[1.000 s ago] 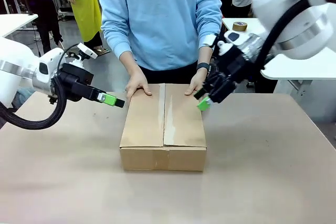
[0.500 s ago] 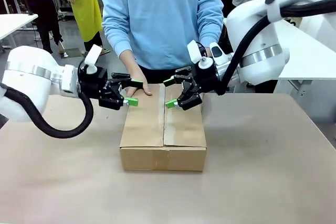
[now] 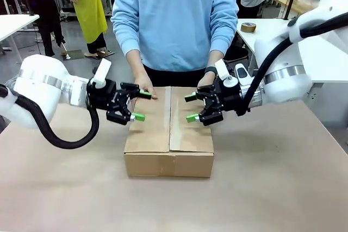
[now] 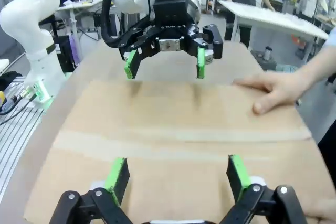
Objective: Pack the gift set into the box.
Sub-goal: Press and hold the closed box until the human finishes sealing it.
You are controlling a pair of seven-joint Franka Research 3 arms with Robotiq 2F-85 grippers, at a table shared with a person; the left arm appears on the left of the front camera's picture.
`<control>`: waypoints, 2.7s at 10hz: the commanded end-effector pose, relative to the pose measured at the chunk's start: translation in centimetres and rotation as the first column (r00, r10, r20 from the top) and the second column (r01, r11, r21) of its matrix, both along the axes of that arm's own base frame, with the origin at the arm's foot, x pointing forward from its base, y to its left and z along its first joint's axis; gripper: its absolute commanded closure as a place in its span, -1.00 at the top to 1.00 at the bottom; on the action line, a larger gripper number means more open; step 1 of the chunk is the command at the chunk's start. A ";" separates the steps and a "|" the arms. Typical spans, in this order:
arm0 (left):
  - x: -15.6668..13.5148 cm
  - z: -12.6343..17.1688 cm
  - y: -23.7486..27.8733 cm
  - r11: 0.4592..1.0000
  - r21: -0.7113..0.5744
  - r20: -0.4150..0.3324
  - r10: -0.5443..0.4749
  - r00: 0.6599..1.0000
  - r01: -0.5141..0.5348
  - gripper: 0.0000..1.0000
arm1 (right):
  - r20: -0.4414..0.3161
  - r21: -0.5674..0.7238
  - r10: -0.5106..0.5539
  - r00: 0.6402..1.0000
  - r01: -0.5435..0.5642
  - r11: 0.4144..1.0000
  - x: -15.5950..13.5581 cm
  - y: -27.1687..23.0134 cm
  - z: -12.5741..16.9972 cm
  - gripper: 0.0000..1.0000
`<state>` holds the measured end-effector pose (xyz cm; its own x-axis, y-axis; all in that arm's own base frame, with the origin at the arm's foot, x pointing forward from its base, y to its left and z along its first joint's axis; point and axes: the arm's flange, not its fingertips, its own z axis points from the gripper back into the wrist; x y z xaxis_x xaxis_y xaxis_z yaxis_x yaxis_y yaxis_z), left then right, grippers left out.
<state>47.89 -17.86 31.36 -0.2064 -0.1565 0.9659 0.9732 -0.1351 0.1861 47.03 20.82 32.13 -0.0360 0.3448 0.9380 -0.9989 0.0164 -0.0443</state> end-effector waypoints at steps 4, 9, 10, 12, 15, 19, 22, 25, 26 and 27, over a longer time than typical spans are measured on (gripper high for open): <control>0.5 -4.0 0.2 0.997 0.083 -0.174 0.024 0.984 -0.009 1.00 | -0.129 -0.157 -0.040 0.991 0.019 0.987 1.2 -0.2 -2.3 1.00; 0.2 -3.4 0.2 0.999 0.037 -0.152 0.032 0.988 -0.027 1.00 | -0.073 -0.082 -0.029 0.997 0.023 0.996 0.3 -0.1 -1.3 1.00; 0.2 -3.4 0.2 0.999 0.037 -0.152 0.032 0.988 -0.027 1.00 | -0.073 -0.082 -0.029 0.997 0.023 0.996 0.3 -0.1 -1.3 1.00; 0.2 -3.4 0.2 0.999 0.037 -0.152 0.032 0.988 -0.027 1.00 | -0.073 -0.082 -0.029 0.997 0.023 0.996 0.3 -0.1 -1.3 1.00; 0.2 -3.4 0.2 0.999 0.037 -0.152 0.032 0.988 -0.027 1.00 | -0.073 -0.082 -0.029 0.997 0.023 0.996 0.3 -0.1 -1.3 1.00; 0.2 -3.4 0.2 0.999 0.037 -0.152 0.032 0.988 -0.027 1.00 | -0.073 -0.082 -0.029 0.997 0.023 0.996 0.3 -0.1 -1.3 1.00; 0.2 -3.4 0.2 0.999 0.037 -0.152 0.032 0.988 -0.027 1.00 | -0.073 -0.082 -0.029 0.997 0.023 0.996 0.3 -0.1 -1.3 1.00; 0.2 -3.4 0.2 0.999 0.037 -0.152 0.032 0.988 -0.027 1.00 | -0.073 -0.082 -0.029 0.997 0.023 0.996 0.3 -0.1 -1.3 1.00; 0.2 -3.4 0.2 0.999 0.037 -0.152 0.032 0.988 -0.027 1.00 | -0.073 -0.082 -0.029 0.997 0.023 0.996 0.3 -0.1 -1.3 1.00; 0.2 -3.4 0.2 0.999 0.037 -0.152 0.032 0.988 -0.027 1.00 | -0.073 -0.082 -0.029 0.997 0.023 0.996 0.3 -0.1 -1.3 1.00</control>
<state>48.20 -17.69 28.24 -0.0407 -0.1915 0.9807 0.9937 -0.1101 0.0198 47.54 20.79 31.12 0.0597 0.4261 0.9027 -0.9981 0.0392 0.0475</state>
